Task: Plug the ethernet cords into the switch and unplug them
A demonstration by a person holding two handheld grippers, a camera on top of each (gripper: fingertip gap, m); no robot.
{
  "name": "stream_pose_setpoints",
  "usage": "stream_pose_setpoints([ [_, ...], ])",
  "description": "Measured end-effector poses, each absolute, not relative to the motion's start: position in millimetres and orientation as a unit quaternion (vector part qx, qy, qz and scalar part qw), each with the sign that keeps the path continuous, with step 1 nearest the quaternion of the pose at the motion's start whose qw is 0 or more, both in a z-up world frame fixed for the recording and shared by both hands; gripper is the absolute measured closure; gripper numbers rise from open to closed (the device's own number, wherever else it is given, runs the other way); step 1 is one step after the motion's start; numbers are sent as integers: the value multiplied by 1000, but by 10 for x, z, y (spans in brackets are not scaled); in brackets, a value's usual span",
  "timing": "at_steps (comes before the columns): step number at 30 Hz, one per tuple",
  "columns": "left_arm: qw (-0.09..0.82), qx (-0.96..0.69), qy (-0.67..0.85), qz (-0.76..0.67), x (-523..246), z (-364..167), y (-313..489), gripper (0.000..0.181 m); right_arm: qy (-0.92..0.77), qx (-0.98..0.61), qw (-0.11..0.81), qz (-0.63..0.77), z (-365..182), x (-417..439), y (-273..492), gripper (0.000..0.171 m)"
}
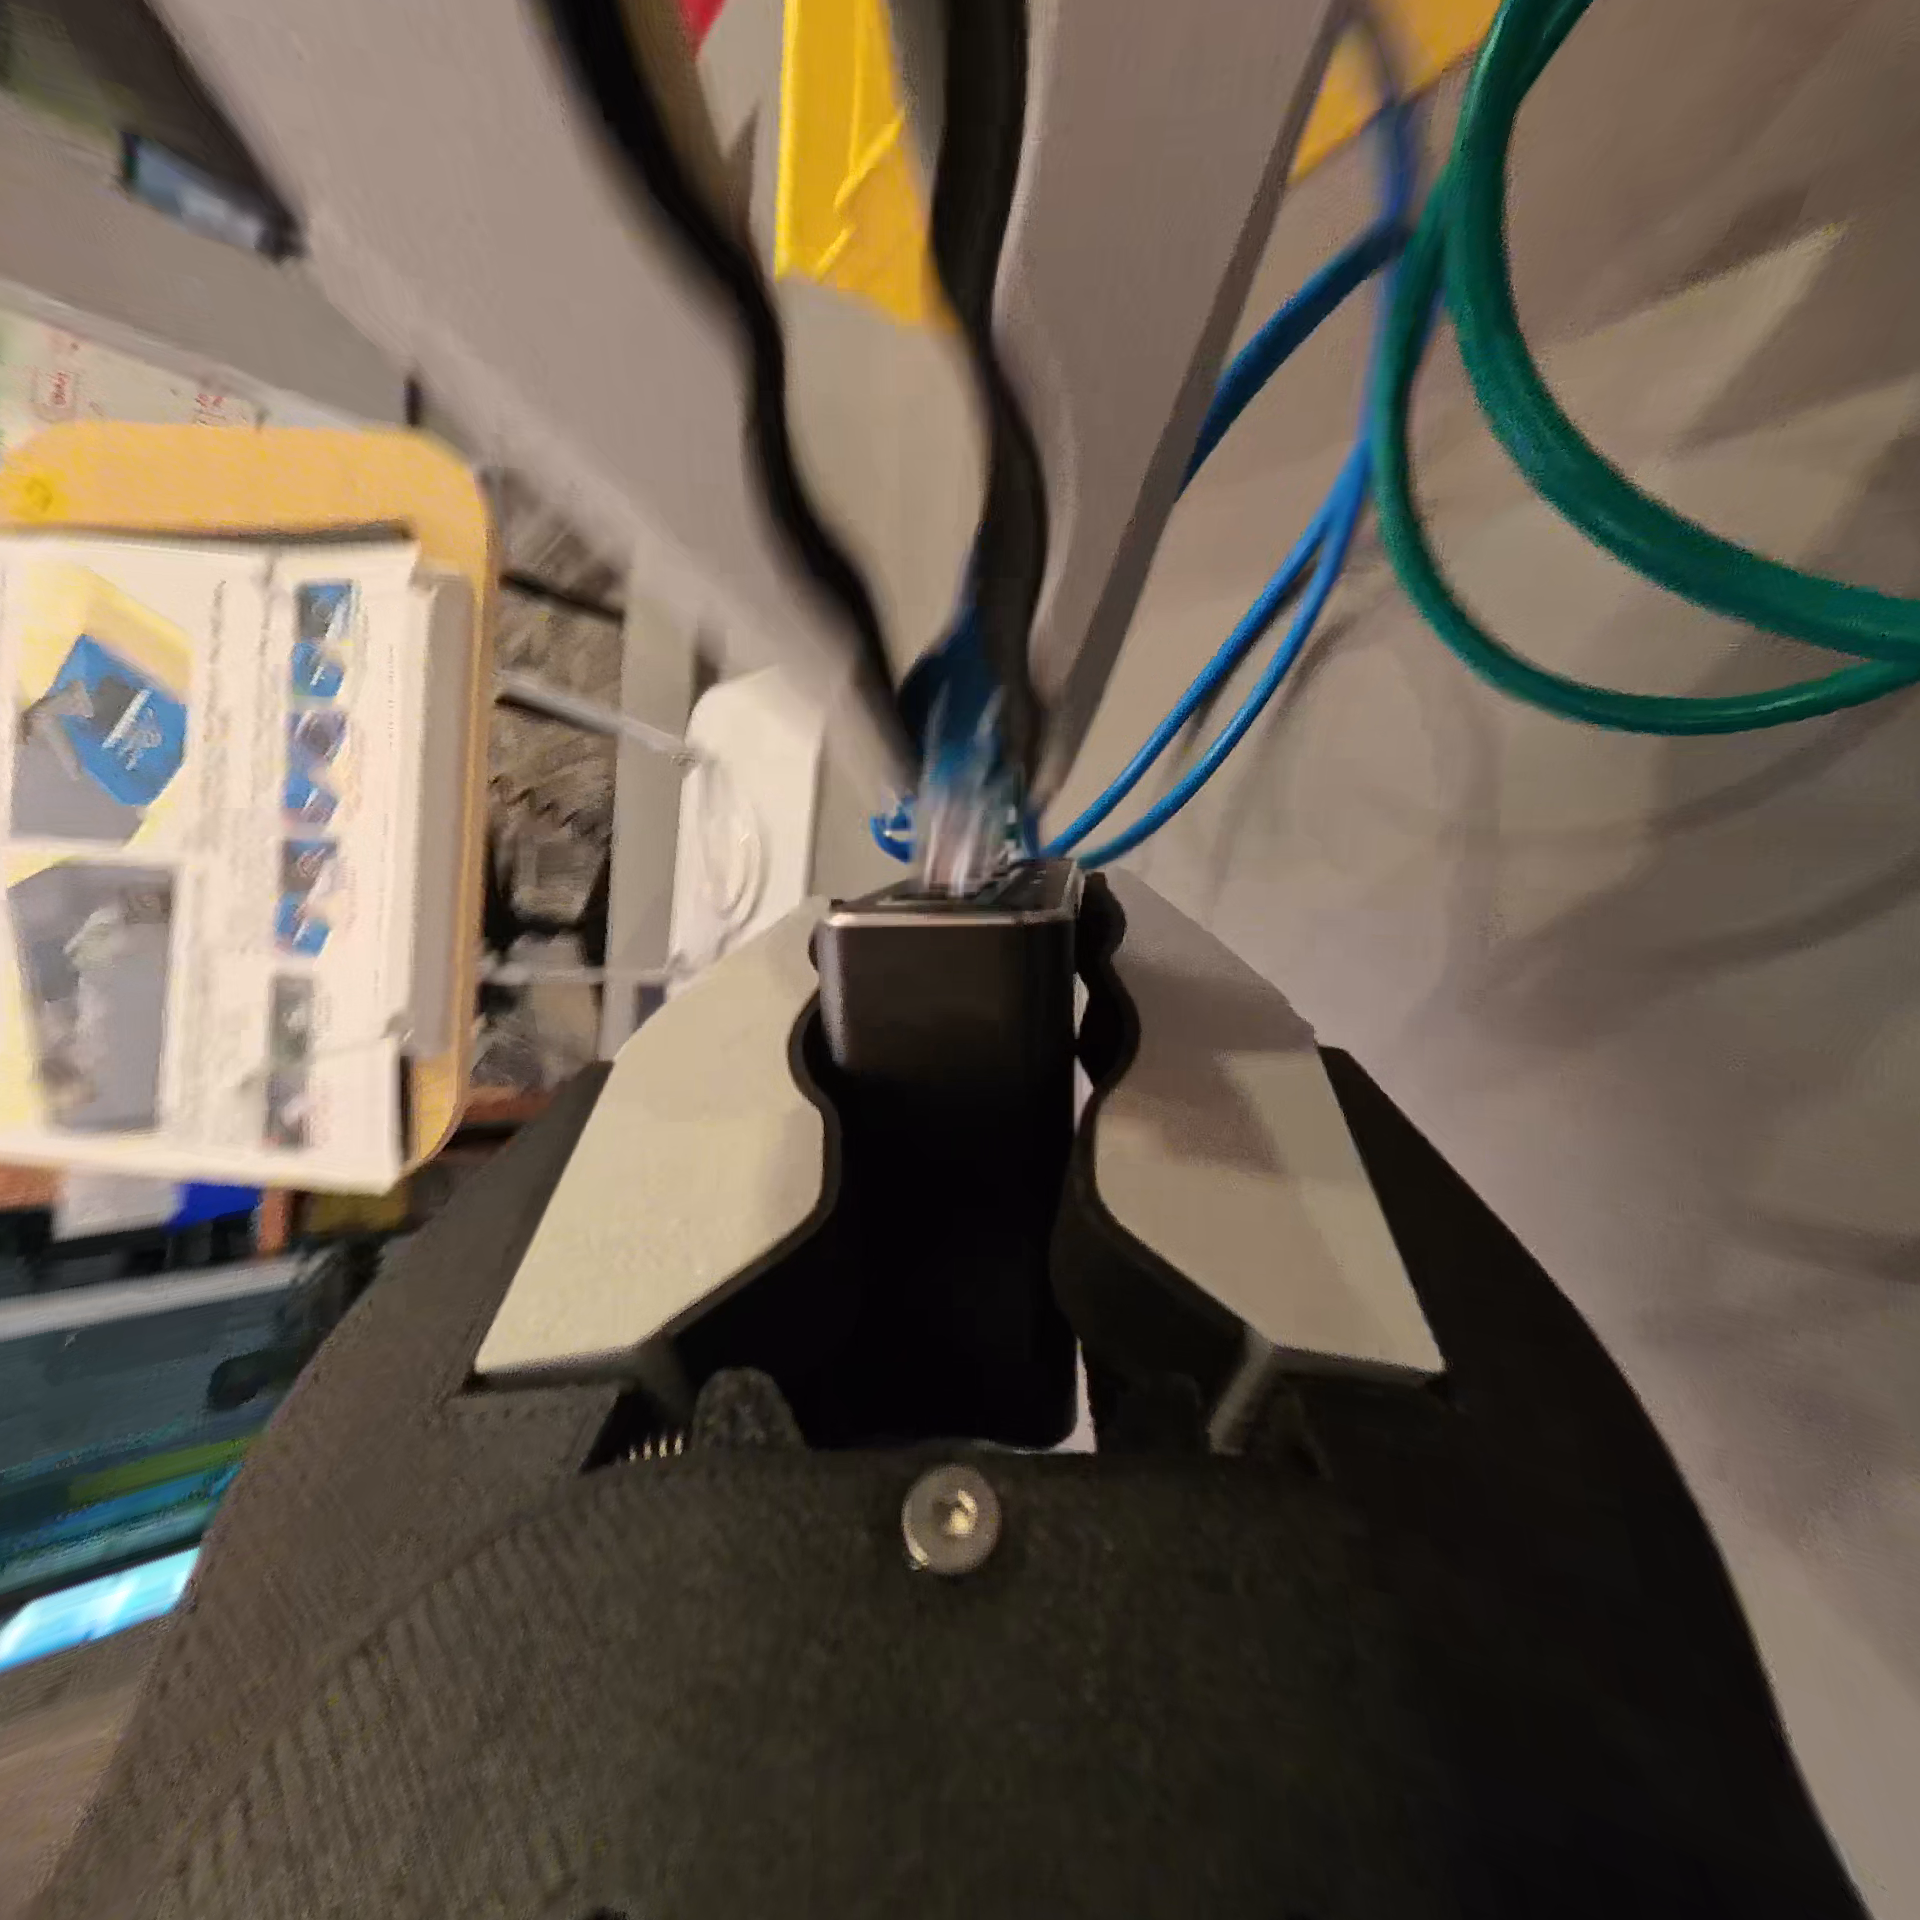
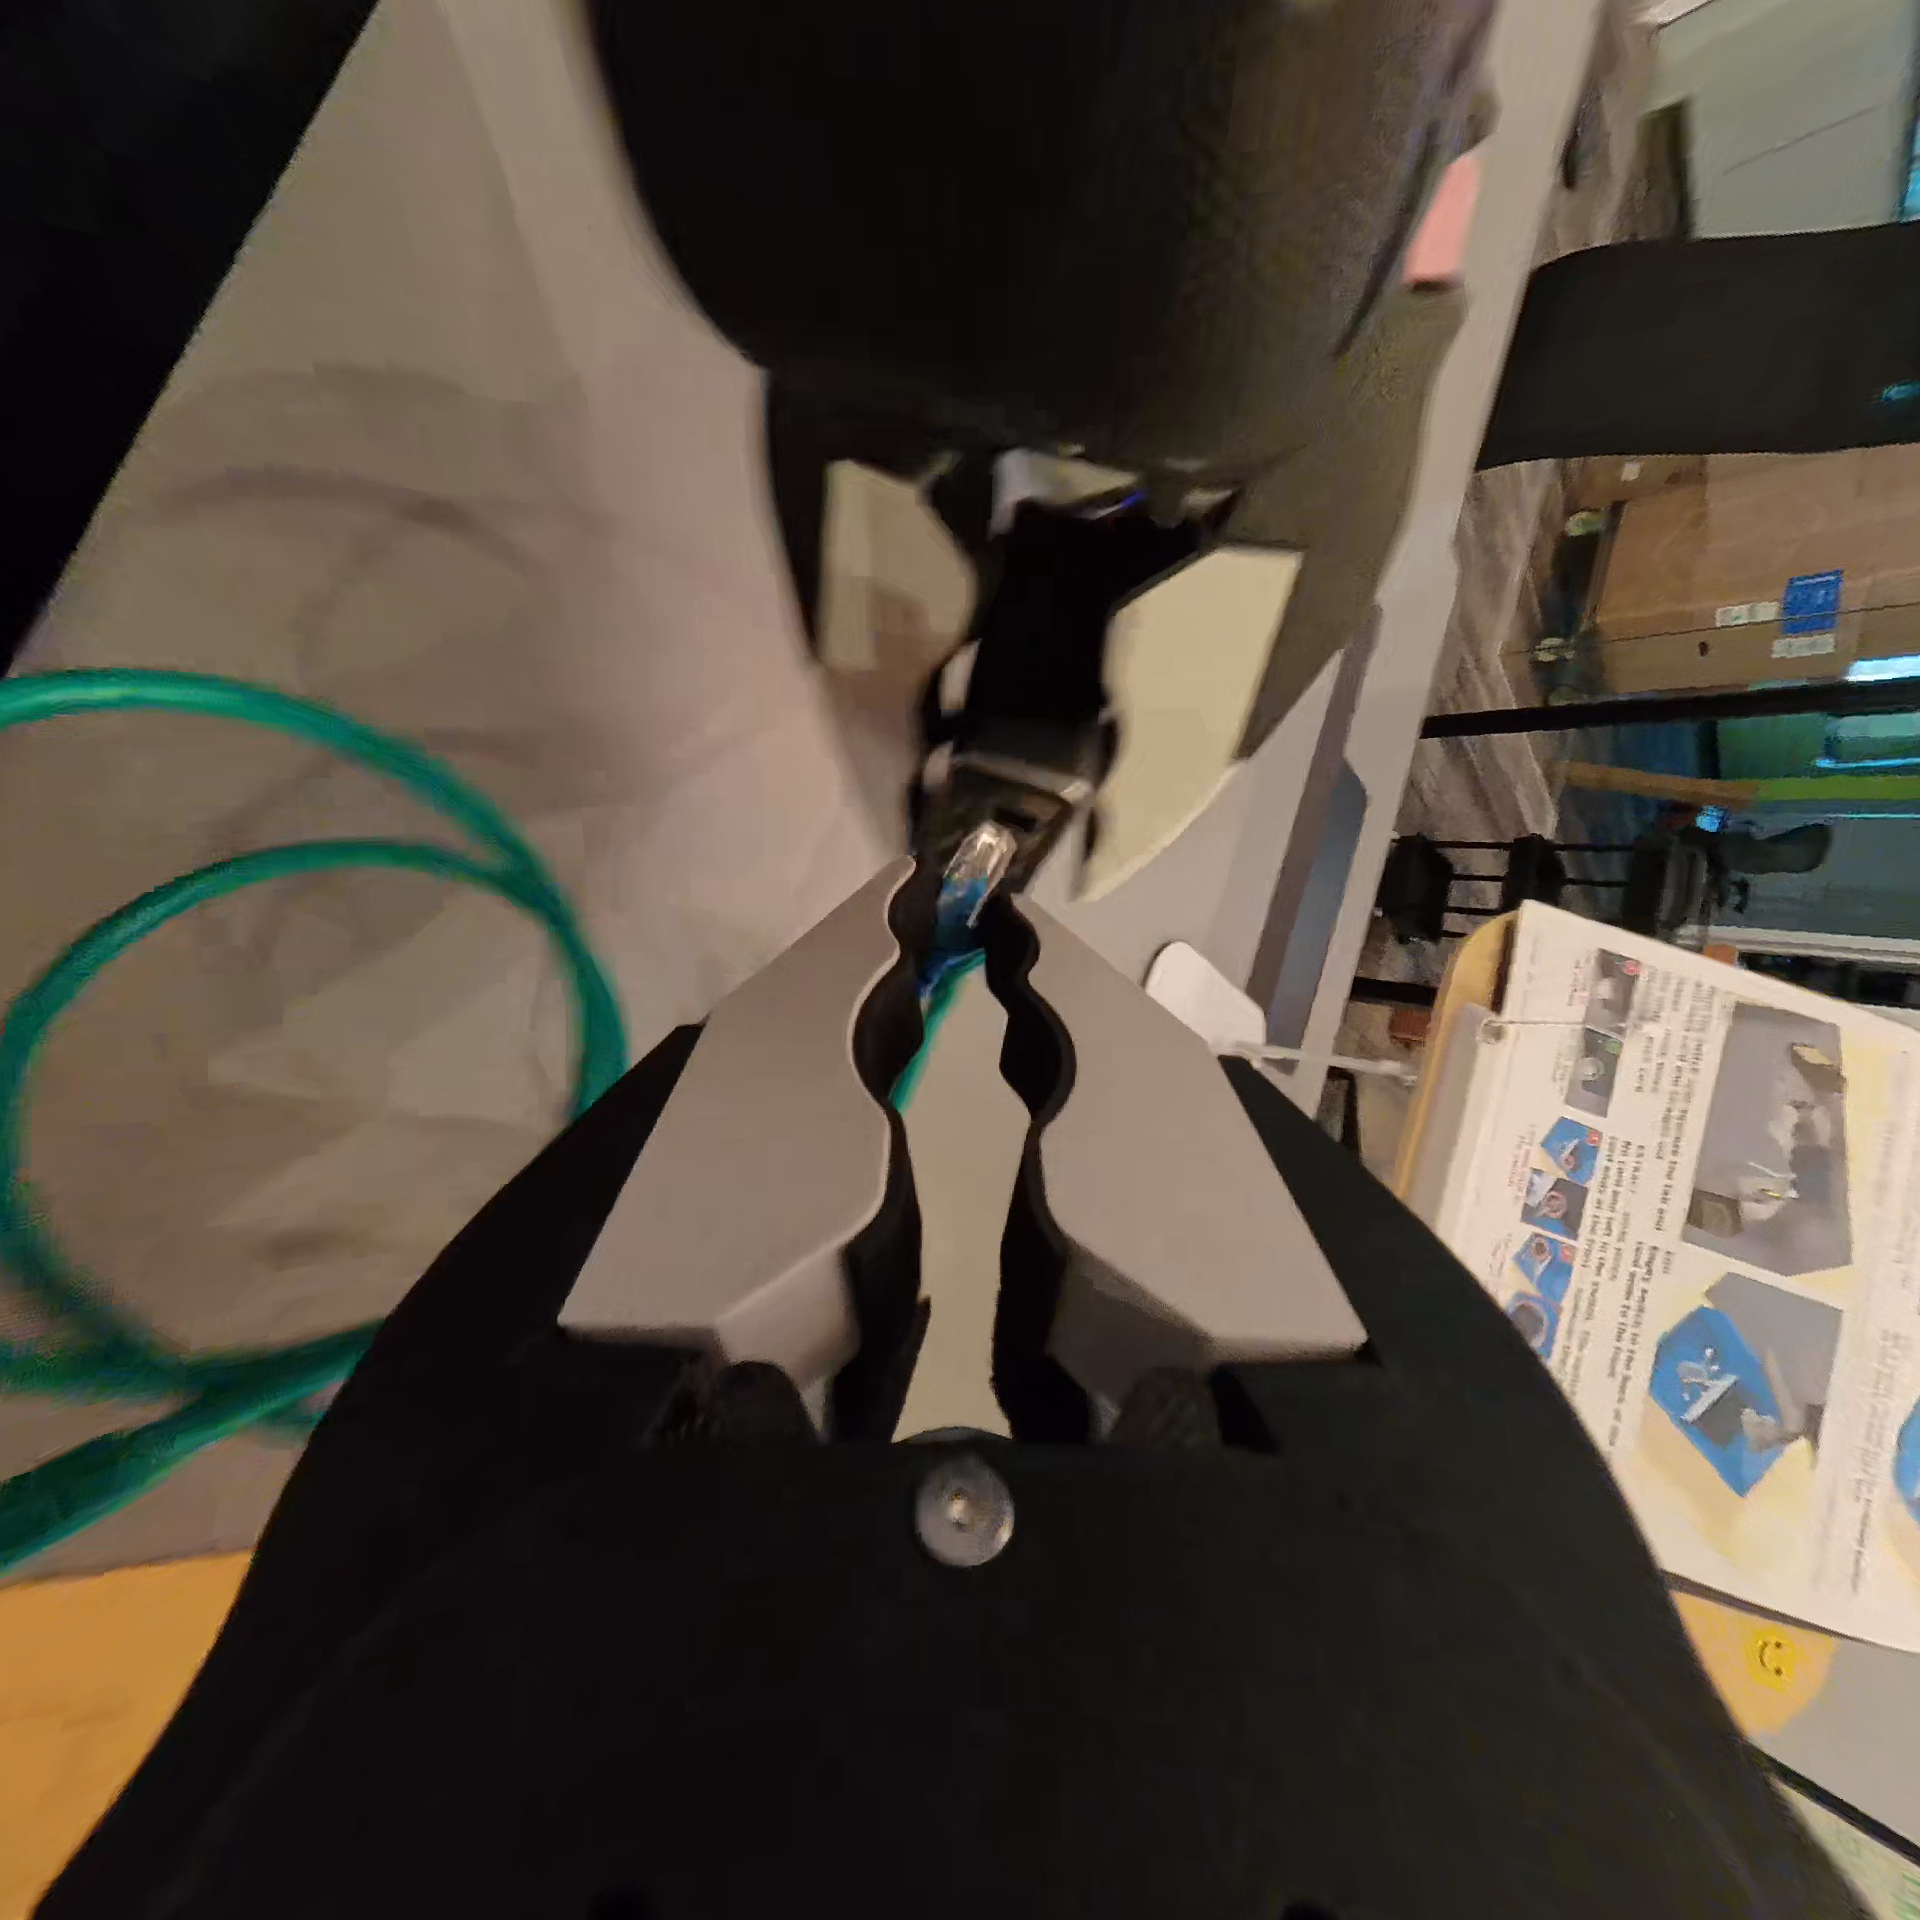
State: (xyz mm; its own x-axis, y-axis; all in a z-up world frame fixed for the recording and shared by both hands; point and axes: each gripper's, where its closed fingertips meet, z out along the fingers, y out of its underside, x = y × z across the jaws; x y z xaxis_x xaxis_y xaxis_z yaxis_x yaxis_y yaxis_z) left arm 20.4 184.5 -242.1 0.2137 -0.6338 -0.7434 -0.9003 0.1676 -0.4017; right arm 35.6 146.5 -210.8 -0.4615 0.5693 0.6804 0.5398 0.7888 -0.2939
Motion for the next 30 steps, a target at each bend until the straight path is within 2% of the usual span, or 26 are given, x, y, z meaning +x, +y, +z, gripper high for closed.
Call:
stream_pose_setpoints([
  [1, 462, -632, 596, 178, 43, -2403, 1945, 139, -851, -333, 406, 37, -2062, 399, 1449, 168],
  [7, 469, -626, 606, 144, 193, -2300, 1879, 140, -831, -355, 424, 59, -1944, 467, 1512, 170],
  [14, 462, -653, 574, 176, -139, -2428, 2105, 140, -761, -411, 501, 30, -1414, 798, 1851, 170],
  [25, 470, -684, 530, 177, -403, -2429, 2251, 140, -689, -462, 558, -6, -874, 1361, 2100, 171],
  [30, 485, -689, 511, 174, -518, -2387, 2311, 140, -689, -478, 544, -19, -964, 1510, 2186, 171],
])
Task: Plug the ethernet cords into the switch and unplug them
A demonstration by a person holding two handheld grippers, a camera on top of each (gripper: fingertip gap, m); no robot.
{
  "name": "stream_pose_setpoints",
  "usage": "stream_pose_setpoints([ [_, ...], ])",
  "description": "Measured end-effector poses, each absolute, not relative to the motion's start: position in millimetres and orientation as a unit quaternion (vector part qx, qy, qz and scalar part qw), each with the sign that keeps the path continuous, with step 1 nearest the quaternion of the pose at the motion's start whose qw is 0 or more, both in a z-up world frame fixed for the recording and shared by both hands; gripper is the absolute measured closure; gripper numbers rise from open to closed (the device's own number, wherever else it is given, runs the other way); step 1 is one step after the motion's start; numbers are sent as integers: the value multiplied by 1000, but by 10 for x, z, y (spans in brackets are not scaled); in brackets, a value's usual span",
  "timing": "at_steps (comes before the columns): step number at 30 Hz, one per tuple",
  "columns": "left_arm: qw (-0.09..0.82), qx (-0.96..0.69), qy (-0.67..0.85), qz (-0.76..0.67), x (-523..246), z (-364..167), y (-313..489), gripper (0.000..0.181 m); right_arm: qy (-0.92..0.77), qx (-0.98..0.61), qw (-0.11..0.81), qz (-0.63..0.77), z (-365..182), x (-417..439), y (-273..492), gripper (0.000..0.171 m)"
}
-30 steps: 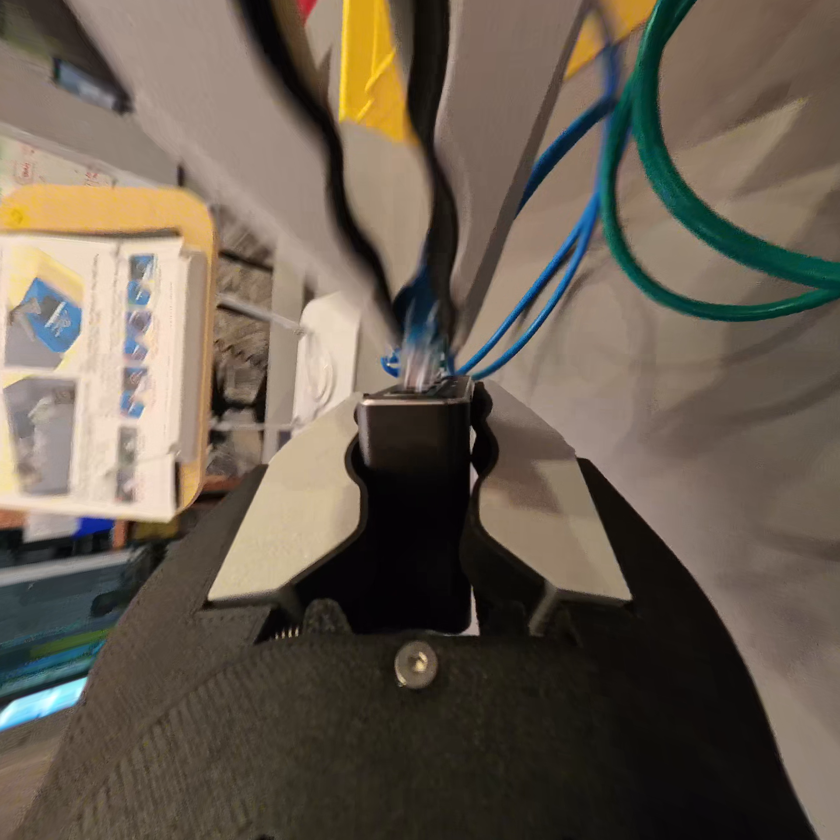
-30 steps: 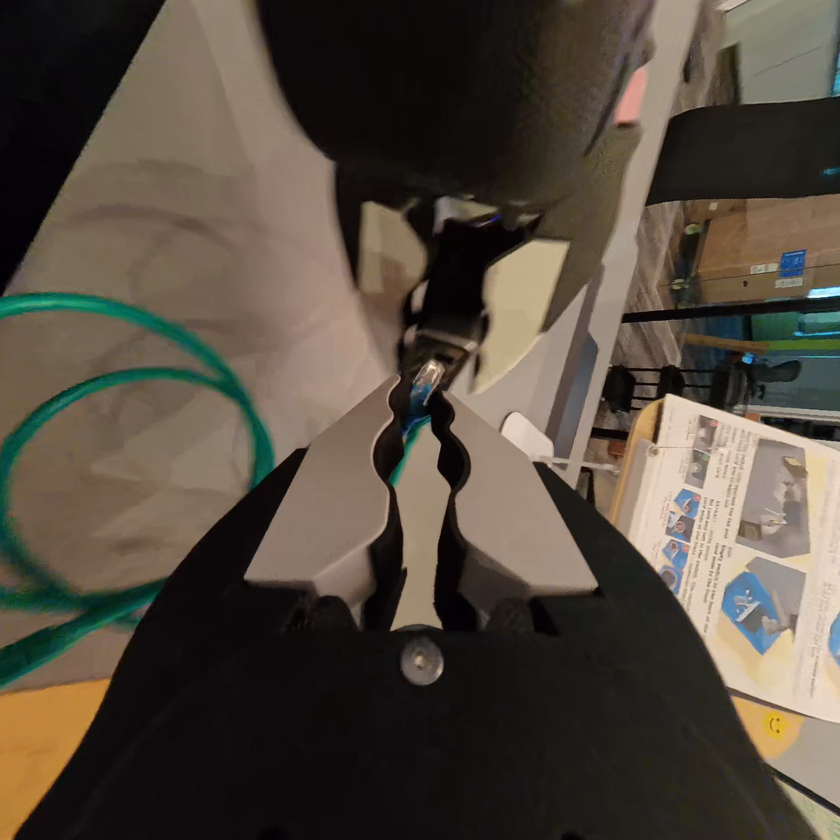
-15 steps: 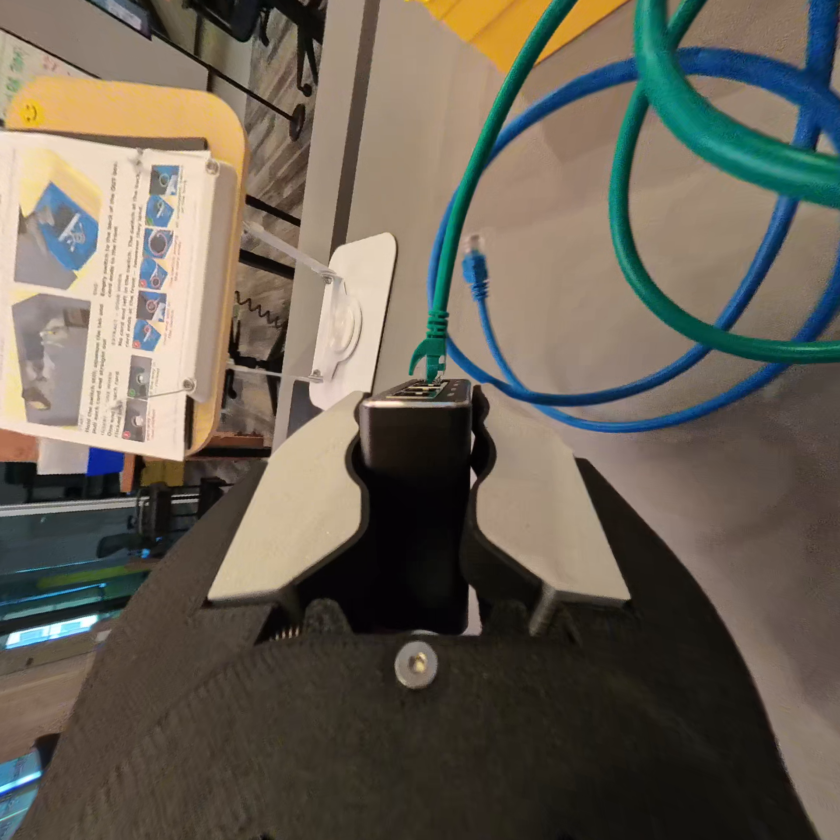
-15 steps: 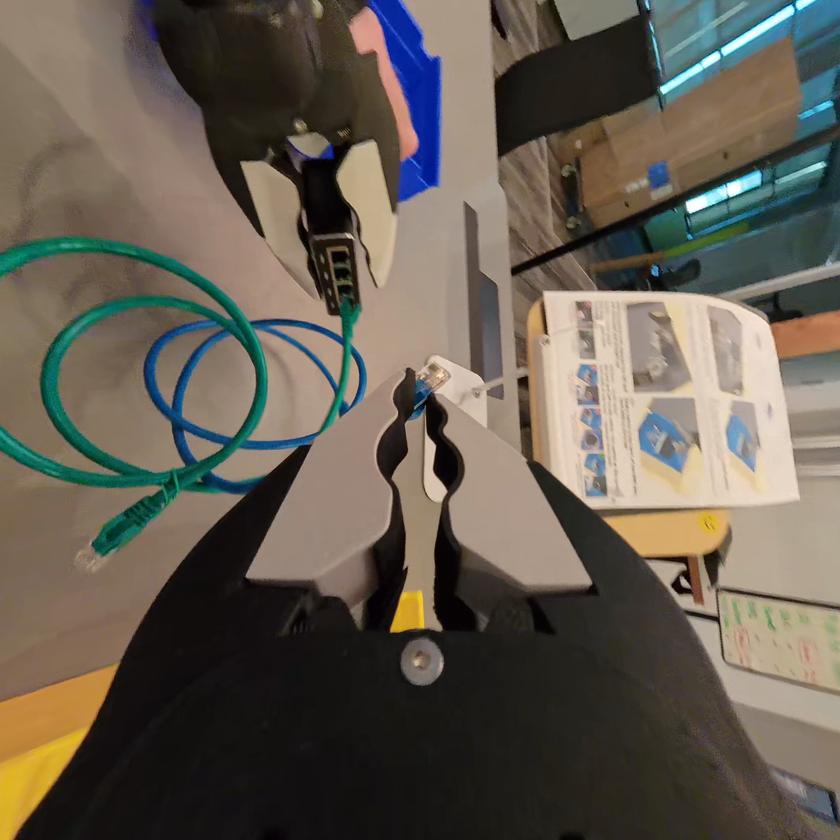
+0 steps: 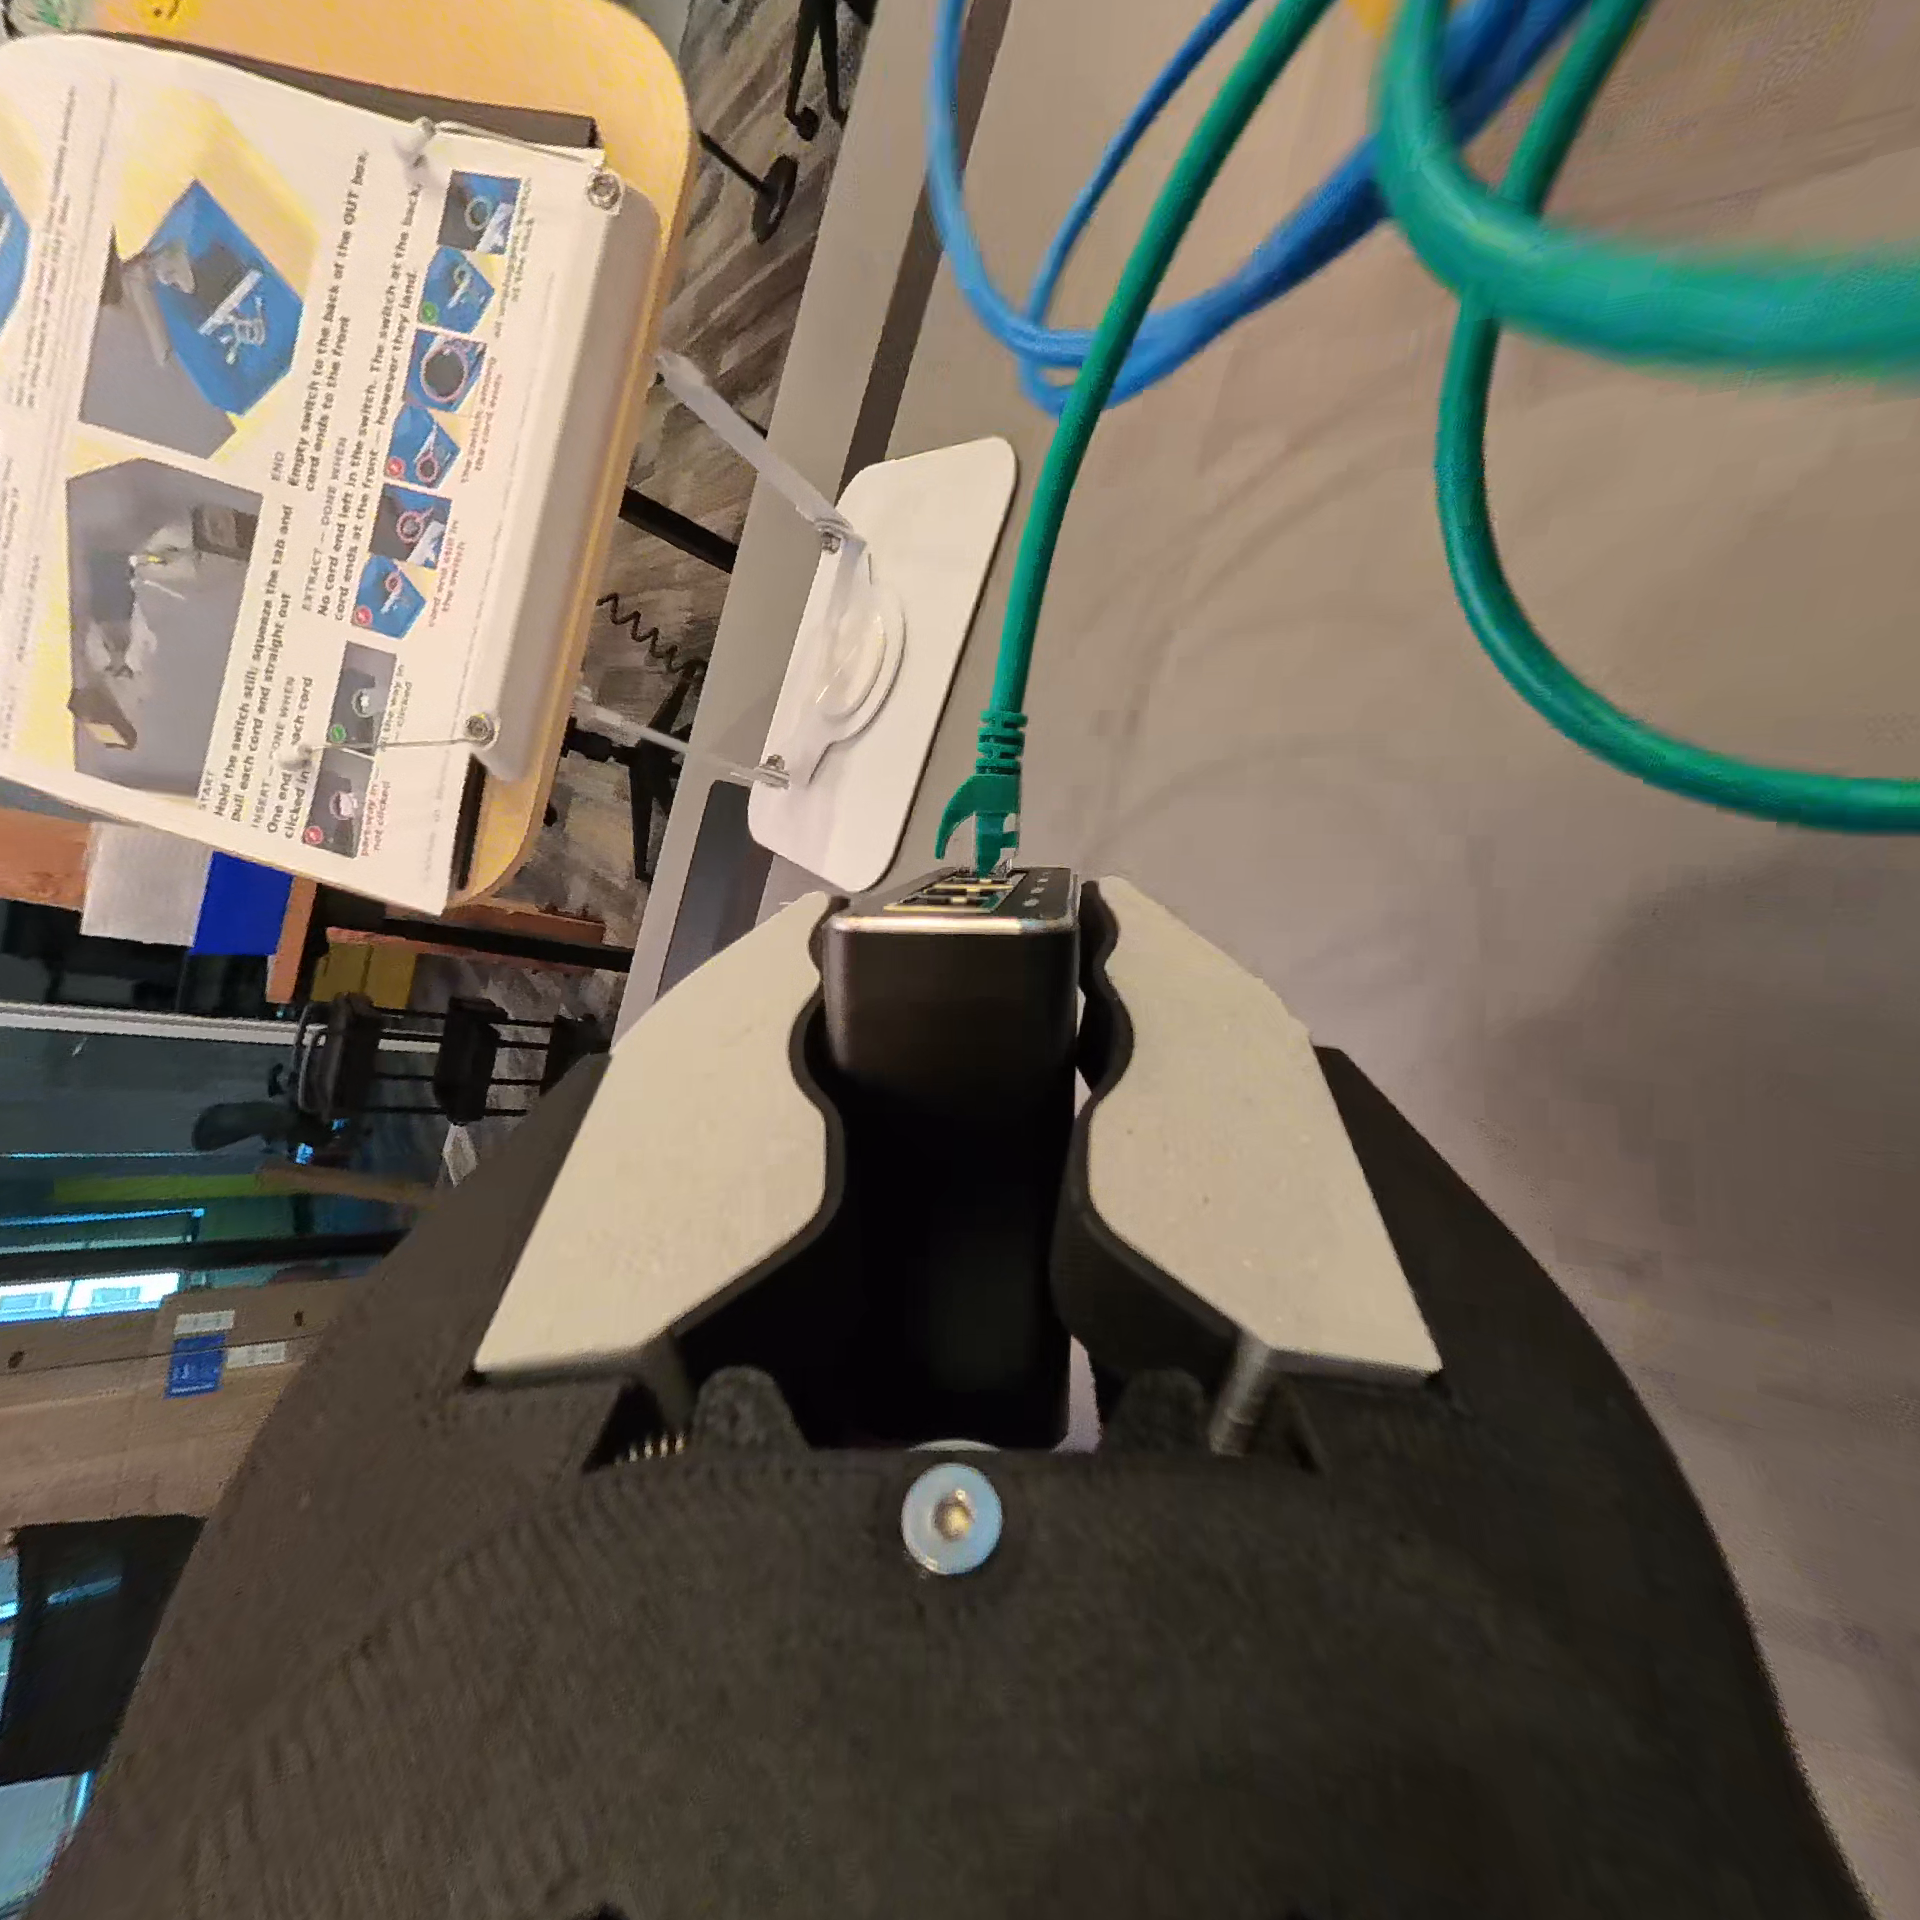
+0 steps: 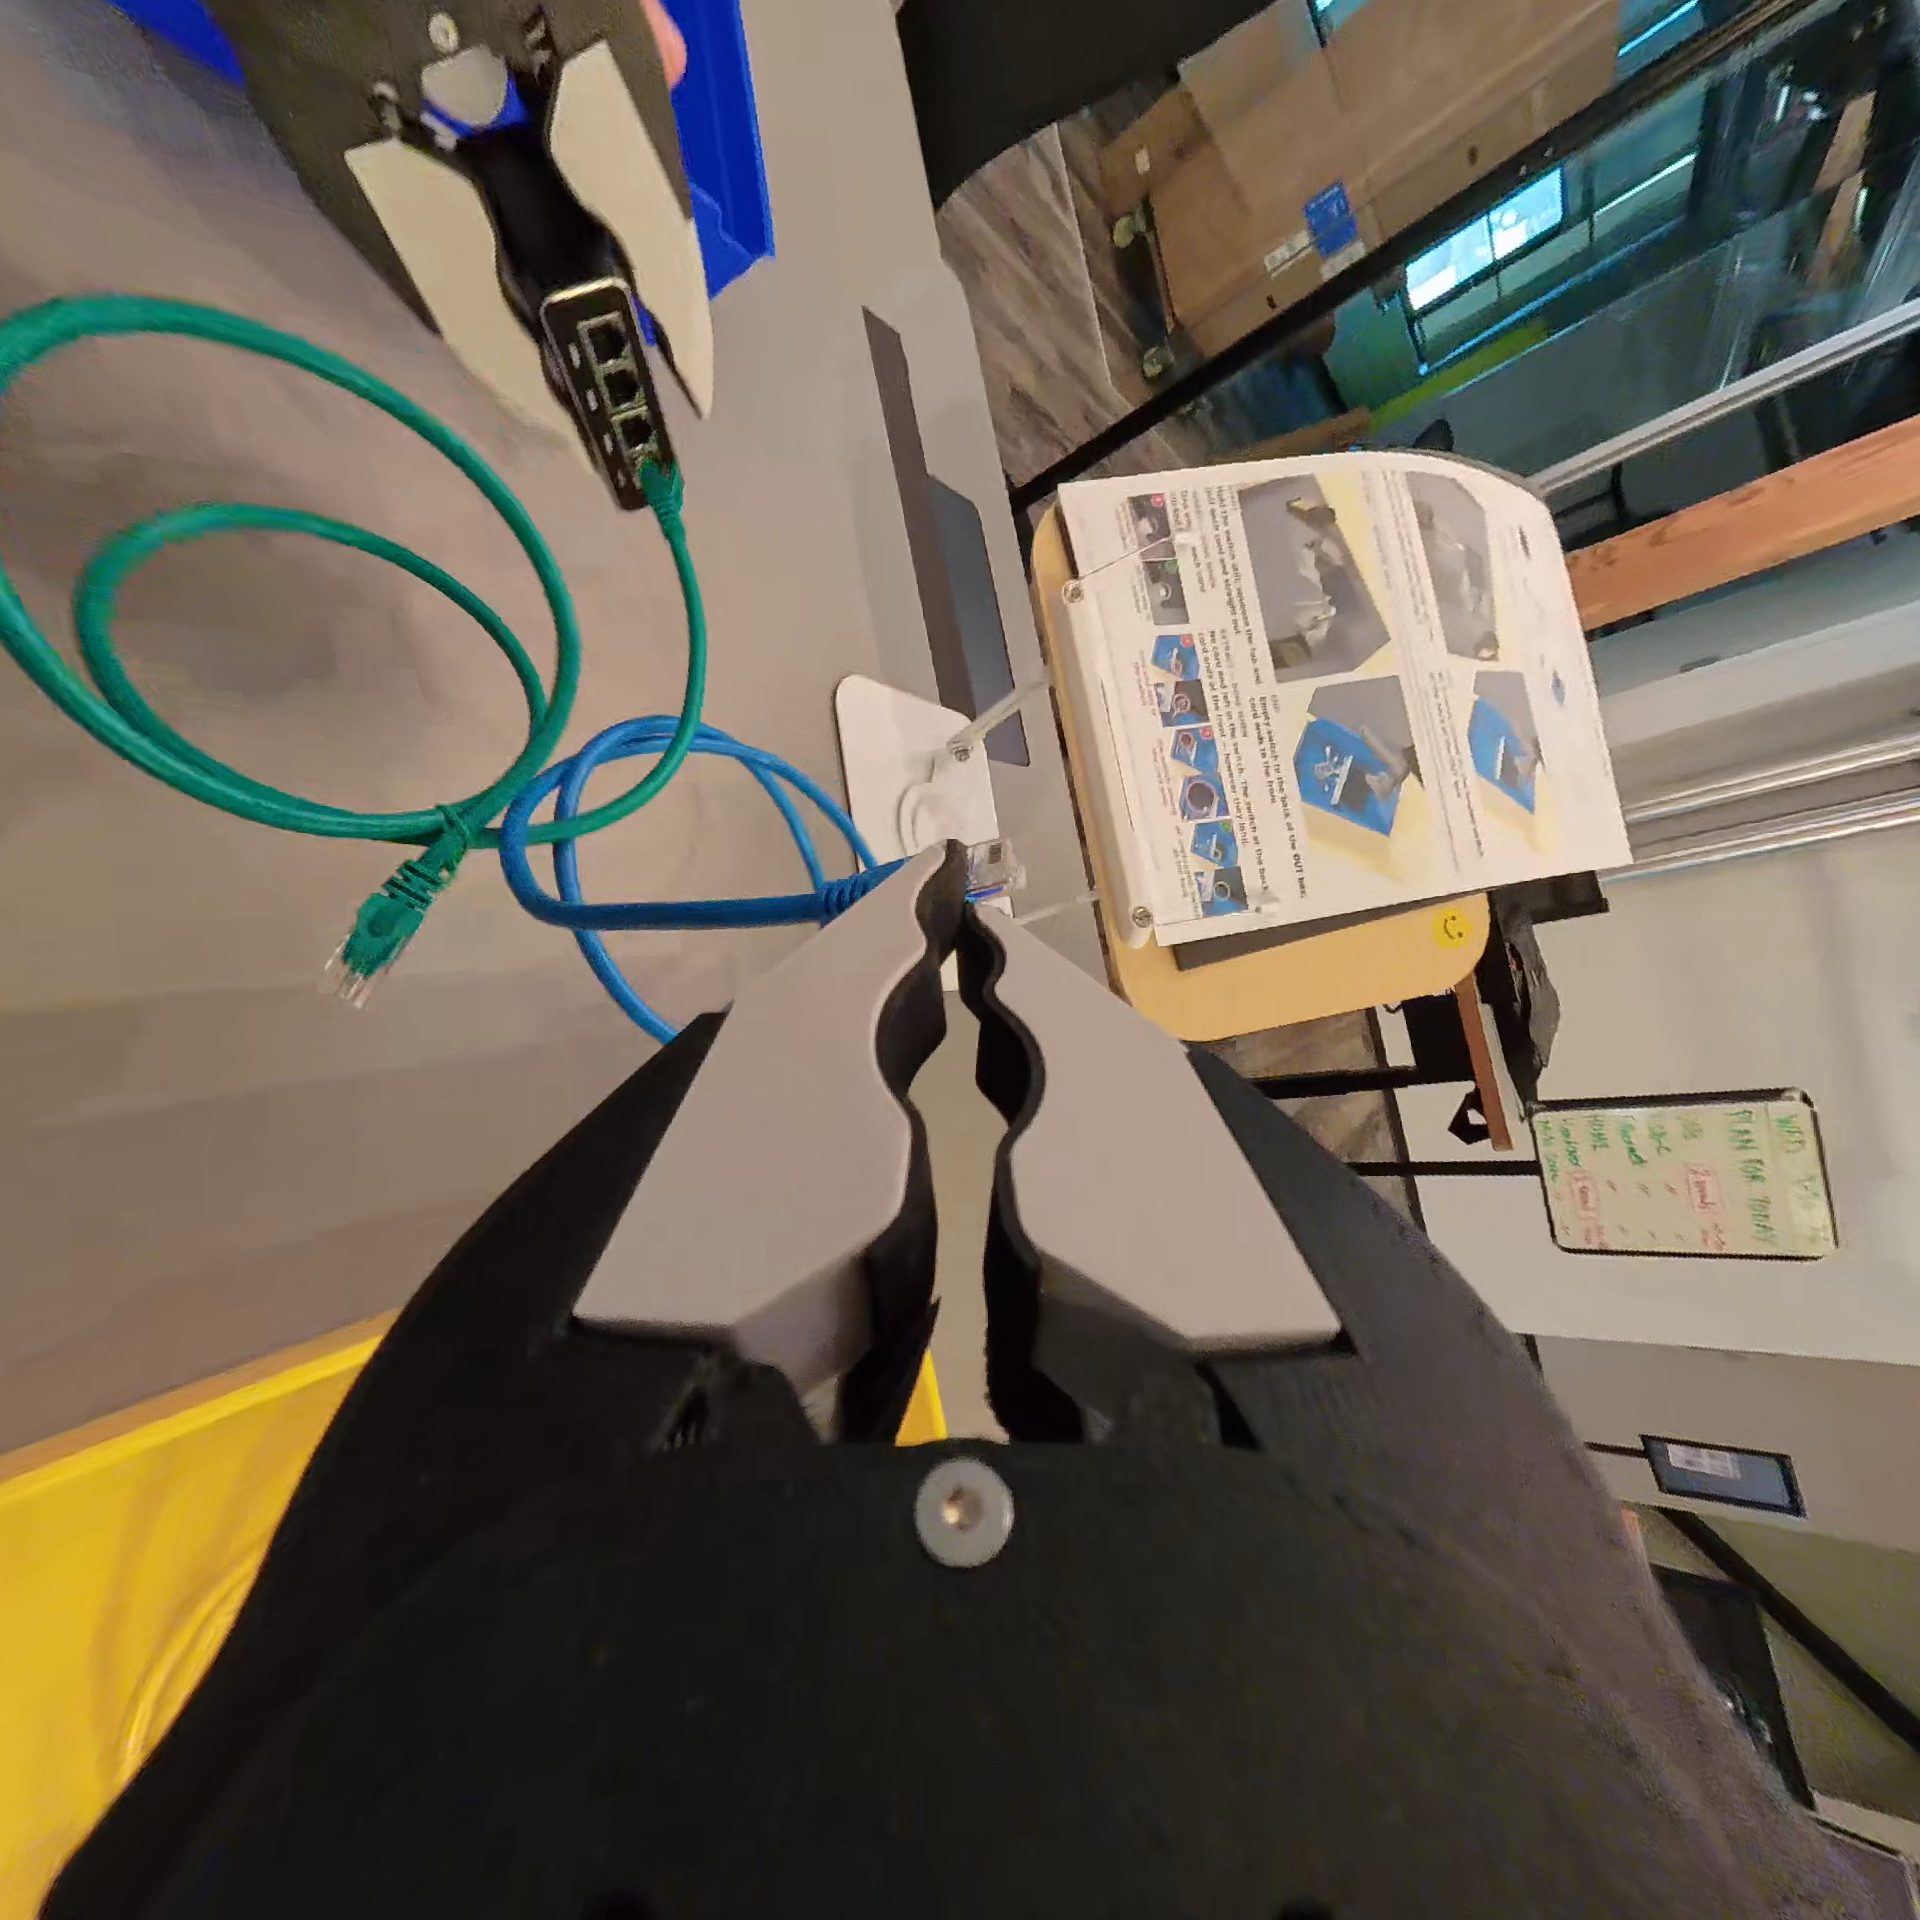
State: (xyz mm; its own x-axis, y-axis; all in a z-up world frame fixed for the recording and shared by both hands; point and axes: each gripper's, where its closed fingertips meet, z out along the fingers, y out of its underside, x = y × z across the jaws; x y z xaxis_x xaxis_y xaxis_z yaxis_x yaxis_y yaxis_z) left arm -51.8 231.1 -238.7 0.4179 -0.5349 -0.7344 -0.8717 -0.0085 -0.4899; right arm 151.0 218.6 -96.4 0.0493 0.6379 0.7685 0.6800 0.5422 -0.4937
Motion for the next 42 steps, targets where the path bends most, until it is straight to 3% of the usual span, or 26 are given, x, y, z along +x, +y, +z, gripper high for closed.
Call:
stream_pose_setpoints([
  [16, 554, -698, 440, 112, -503, -1906, 2296, 141, -785, -454, 422, 7, -2232, 961, 1743, 171],
  [21, 565, -689, 442, 105, -428, -1766, 2244, 142, -778, -483, 402, 4, -2362, 906, 1800, 171],
  [24, 569, -692, 433, 93, -441, -1752, 2243, 142, -746, -497, 444, 12, -2198, 933, 1847, 171],
  [30, 574, -691, 430, 93, -470, -1753, 2262, 142, -695, -519, 497, 25, -1925, 1060, 1876, 147],
  [34, 576, -686, 434, 98, -467, -1752, 2254, 142, -655, -555, 512, 46, -1841, 1090, 1992, 145],
  [36, 577, -684, 434, 104, -475, -1739, 2252, 142, -634, -581, 507, 46, -1856, 1132, 2081, 143],
  [42, 587, -674, 436, 106, -464, -1674, 2234, 142, -629, -637, 426, 128, -2180, 1174, 2118, 114],
])
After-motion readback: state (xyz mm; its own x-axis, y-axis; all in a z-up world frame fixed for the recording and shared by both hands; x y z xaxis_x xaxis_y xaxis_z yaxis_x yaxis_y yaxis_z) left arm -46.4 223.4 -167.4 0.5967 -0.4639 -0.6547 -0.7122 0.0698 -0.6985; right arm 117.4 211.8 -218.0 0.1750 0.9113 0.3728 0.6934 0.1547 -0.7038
